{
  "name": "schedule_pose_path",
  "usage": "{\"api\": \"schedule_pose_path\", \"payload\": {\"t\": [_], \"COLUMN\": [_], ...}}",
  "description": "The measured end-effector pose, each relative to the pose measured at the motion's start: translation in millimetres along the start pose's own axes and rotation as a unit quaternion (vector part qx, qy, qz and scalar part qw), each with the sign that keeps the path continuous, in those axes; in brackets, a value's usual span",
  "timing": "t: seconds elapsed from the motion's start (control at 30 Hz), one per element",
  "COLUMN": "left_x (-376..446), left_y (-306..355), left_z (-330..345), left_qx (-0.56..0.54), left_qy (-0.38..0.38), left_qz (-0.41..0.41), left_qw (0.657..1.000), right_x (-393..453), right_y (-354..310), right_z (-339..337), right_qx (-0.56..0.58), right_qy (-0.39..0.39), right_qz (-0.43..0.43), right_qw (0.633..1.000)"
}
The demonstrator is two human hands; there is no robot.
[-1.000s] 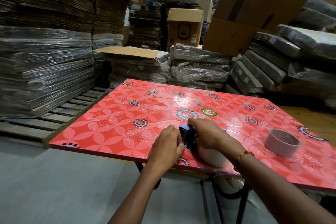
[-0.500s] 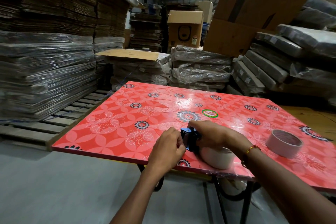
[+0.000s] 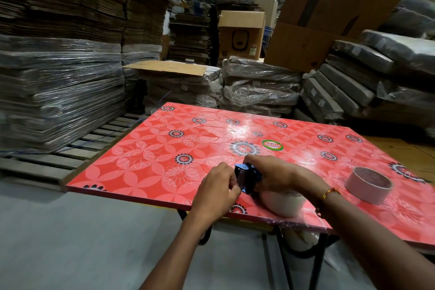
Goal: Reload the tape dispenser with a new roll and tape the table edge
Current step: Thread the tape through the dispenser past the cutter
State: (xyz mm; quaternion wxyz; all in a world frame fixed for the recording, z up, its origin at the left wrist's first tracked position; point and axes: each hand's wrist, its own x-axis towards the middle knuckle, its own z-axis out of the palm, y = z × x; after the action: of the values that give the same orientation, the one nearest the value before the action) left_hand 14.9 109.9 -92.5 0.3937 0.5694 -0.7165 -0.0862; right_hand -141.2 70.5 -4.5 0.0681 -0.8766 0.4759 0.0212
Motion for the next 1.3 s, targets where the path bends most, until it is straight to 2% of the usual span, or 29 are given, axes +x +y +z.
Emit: {"api": "schedule_pose_path", "payload": {"t": [0.33,0.7,0.97,1.3], "left_x": [-0.1,-1.0,0.9,-2.4], "left_y": [0.2,6.6,3.5,9.2], "left_z": [-0.9,1.8,-1.7,-4.1], "left_qx": [-0.008,0.05,0.0,0.018], "left_qy": [-0.01,0.008,0.006,0.006], "left_qz": [0.003,0.001,-0.007,-0.019], "left_qw": [1.0,0.999,1.0,1.0], "right_x": [1.5,4.1,4.6,7.0], "right_y": [-5.8,-10.1,-9.0,-2.4], "right_z": [8.3,10.6,14.7,6.3], "right_qx": [-0.033,-0.074,-0.108,-0.09], "right_qy": [0.062,0.056,0.072,-0.003], "right_qz": [0.045,0.059,0.039,0.001], "right_qw": [0.997,0.994,0.991,0.996]}}
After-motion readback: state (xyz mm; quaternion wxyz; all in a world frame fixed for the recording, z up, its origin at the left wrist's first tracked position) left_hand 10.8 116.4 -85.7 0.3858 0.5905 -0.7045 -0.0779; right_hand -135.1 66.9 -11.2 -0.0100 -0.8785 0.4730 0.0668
